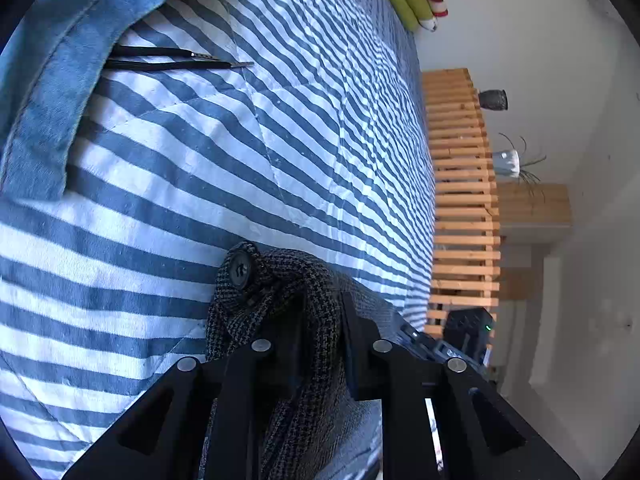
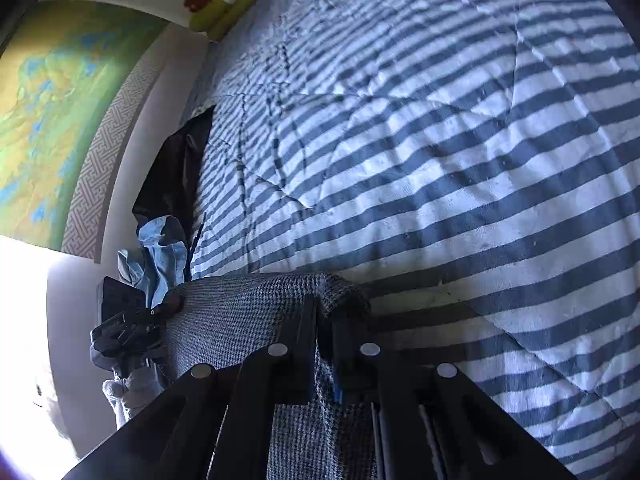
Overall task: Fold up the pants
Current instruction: 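Lower the folded trousers onto the bed and open both tools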
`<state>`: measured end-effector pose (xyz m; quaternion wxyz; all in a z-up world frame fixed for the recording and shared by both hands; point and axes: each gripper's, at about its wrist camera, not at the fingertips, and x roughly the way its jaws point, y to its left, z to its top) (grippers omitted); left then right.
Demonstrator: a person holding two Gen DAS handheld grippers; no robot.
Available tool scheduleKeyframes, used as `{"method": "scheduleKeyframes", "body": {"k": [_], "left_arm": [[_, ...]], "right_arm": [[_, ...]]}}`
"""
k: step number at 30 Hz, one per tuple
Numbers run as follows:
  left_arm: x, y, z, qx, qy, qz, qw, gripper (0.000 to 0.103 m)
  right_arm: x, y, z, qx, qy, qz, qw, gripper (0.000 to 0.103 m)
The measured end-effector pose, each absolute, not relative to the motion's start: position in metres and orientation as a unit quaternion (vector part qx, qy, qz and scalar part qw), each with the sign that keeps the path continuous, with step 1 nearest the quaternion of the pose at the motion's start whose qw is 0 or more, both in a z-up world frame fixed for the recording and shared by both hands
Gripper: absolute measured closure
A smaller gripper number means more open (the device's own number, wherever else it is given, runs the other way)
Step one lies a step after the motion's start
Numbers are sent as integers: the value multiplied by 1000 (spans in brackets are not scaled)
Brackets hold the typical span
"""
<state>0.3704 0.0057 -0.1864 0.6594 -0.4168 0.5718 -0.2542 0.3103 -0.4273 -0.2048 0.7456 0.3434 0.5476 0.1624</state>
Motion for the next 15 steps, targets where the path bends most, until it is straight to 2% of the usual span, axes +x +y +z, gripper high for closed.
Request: {"method": "scheduleKeyframes", "body": {"k": [2,4,6,9,13,15], "left_arm": [[371,6,-182,-405,576,-263,659,67],[368,9,-169,-386,574,-263,672,44],[362,14,-155,-351,568,-245,703,34],[351,25,-141,-326,564,-214,728,36],[314,29,-112,-268,528,-215,777,37],[293,18,-102,-235,513,-232,792,41]], "right_arm": [[311,-431,-206,349,548,169,741,94],[307,-432,-200,341,550,171,743,92],[301,-433,-190,330,547,172,750,90],[289,-432,-170,295,541,157,771,84],[260,-425,-132,220,500,122,829,83],[240,-406,-115,176,478,144,849,83]]}}
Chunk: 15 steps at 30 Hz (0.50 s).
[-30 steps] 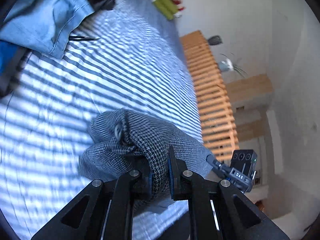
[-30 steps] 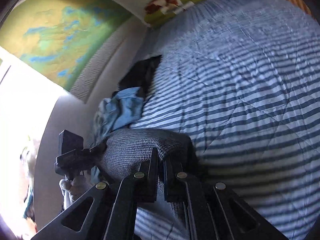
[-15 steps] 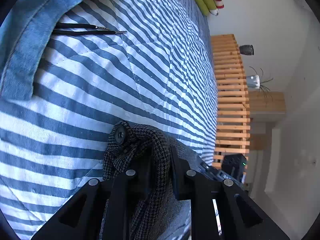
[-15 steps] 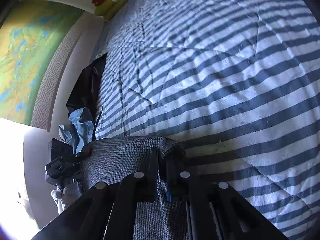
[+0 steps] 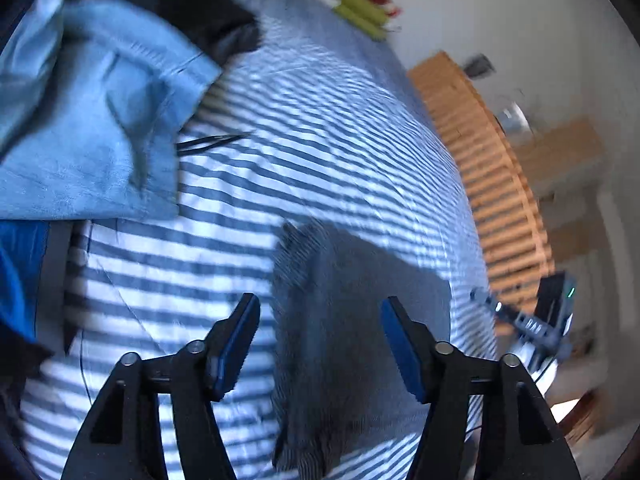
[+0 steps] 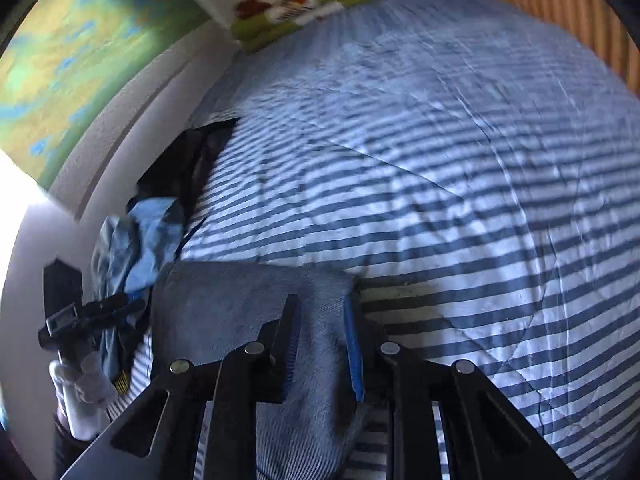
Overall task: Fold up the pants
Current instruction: 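Lower the folded trousers onto the bed and open both tools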
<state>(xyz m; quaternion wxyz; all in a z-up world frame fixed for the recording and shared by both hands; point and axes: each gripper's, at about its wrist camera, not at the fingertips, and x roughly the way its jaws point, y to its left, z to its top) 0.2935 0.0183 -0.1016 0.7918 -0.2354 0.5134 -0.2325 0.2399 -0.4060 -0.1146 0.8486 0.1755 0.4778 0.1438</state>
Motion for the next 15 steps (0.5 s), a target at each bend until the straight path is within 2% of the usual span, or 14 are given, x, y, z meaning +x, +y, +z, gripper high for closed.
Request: {"method": "scheduleKeyframes", "body": {"k": [2,3,9,11,13,15], "left_arm": [[281,-1,-97,-201,507,-254,799,45],[278,-14,-96,-171,501,-260,808,51],[308,-41,-127,-112,513,-221,822,57],[327,-33,-154,-134,538,-204,807,53],[335,-23,-176,-179,552,-205,788,42],[335,-21,-180,-183,543,-212,792,41]], "right_arm": [[231,-386,-113,144,479,165,850,83],[230,-370,-116,124,484,173,849,83],[260,-323,-157,72,513,163,840,83],[277,-325,-168,81,521,147,837,83],[289,-328,-181,98,537,141,826,84],[294,-327,-186,92,538,140,826,84]]}}
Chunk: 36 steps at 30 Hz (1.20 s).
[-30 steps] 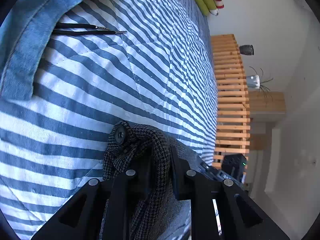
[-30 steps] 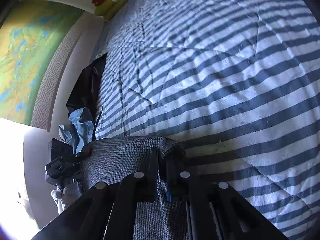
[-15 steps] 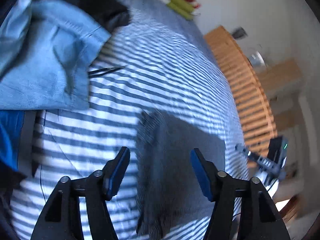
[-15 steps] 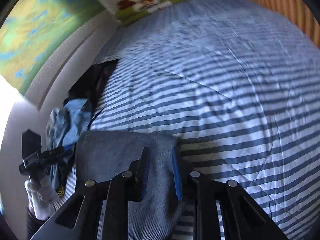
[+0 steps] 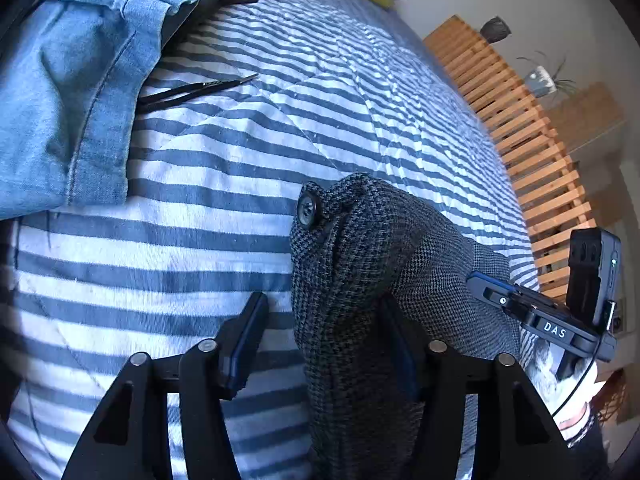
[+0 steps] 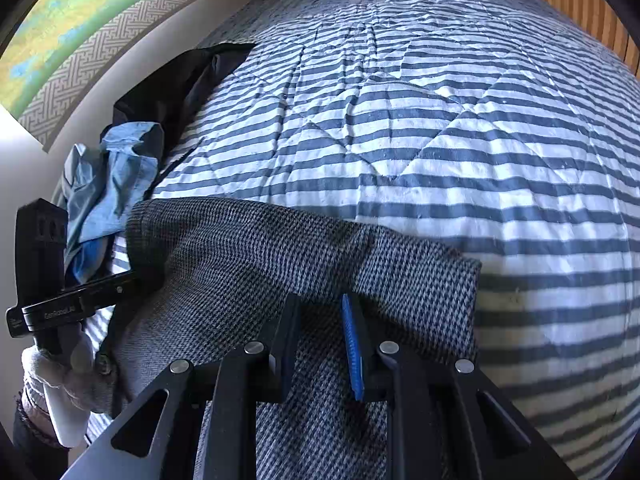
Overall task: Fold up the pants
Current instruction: 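Lower the folded trousers onto the bed and open both tools, then grasp the folded trousers edge with the left tool while the right tool grasps beside it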
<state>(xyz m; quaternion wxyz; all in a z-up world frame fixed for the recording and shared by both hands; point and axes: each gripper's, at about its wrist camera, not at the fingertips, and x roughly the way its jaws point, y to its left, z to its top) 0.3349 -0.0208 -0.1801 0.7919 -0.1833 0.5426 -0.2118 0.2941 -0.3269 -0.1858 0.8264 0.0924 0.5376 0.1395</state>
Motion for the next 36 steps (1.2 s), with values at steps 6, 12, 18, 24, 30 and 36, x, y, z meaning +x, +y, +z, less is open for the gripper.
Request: {"method": "scheduleKeyframes", "body": {"k": [6,12,18,24,30,36], "left_arm": [[314,-16,-150,-178,543,-214,792,43],[272,-14,-115,-138,545,-227,795,17],[260,-20,-132,-135,569,-237,775,16],[282,-20,-163,-177,582,-229,760,16],[287,-23,-182,-197,581,-237,754,15],[282,-45,-183,-169,568,-251,765,32]], "right_arm": [[268,-346,-157,131,525,156,826,77],[210,-405,-144,162,491,108,849,44],[187,-420,-180,228,525,134,809,44],[196,-393,-196,242,527,172,797,44],[209,-369,-204,226,531,182,796,40],[219,-360,-210,253,528,195,787,38]]}}
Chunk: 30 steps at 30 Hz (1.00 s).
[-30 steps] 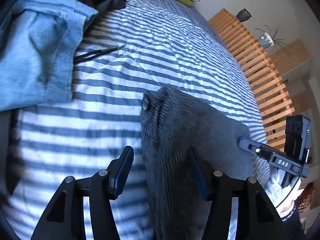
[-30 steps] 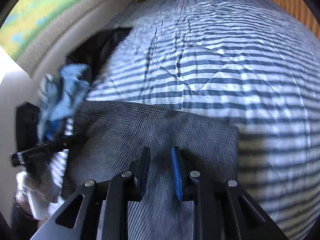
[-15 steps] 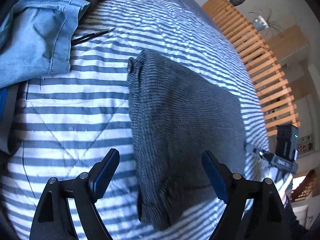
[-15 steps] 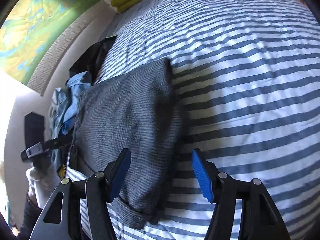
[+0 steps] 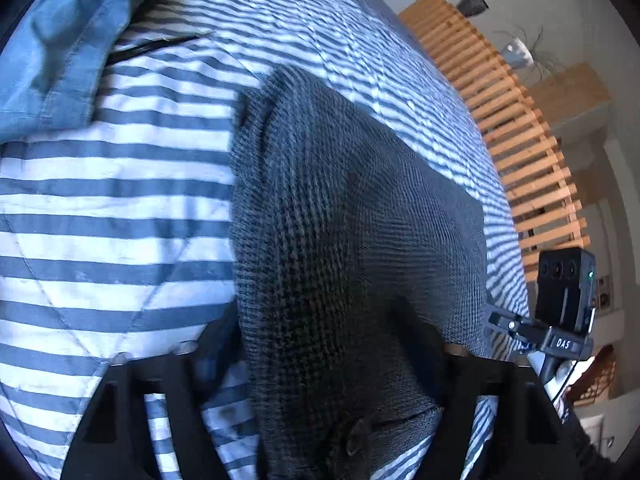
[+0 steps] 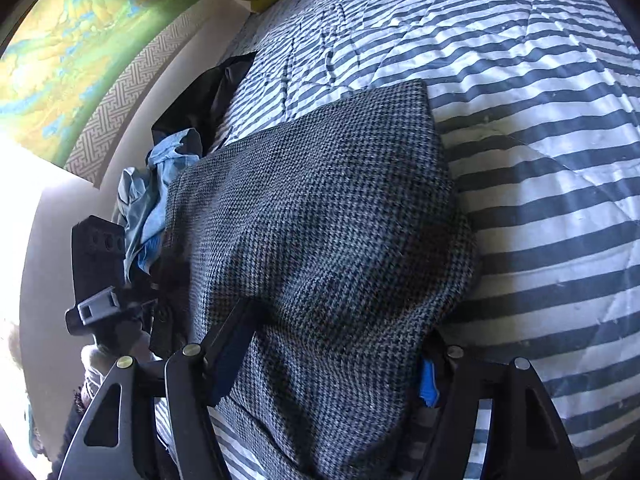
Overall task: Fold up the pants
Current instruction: 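Grasp the folded trousers edge with the left tool while the right tool grasps beside it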
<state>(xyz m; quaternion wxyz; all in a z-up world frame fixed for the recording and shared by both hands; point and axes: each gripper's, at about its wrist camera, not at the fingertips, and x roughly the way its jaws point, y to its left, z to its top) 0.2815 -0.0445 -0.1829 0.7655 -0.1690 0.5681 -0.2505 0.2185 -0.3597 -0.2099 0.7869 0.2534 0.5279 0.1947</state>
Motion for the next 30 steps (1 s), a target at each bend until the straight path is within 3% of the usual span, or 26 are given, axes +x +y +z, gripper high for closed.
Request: {"method": "scheduleKeyframes", "body": {"k": [5,10,19,30], "left_arm": [[279,-41,-183,-169,562,-249,770,44],[273,-35,-179,-171,556,-237,778,55],[259,-33,-150,-181,547,-238,782,71],[260,-131,-83,-153,513,-293,792,74]], "right_arm": [[217,-353,-204,243,521,206,792,64],[216,-348,-196,239,514,202,799,78],[209,-349,-172,224,506,196,809,85],[194,-416,-84,199,451,170,853,92]]}}
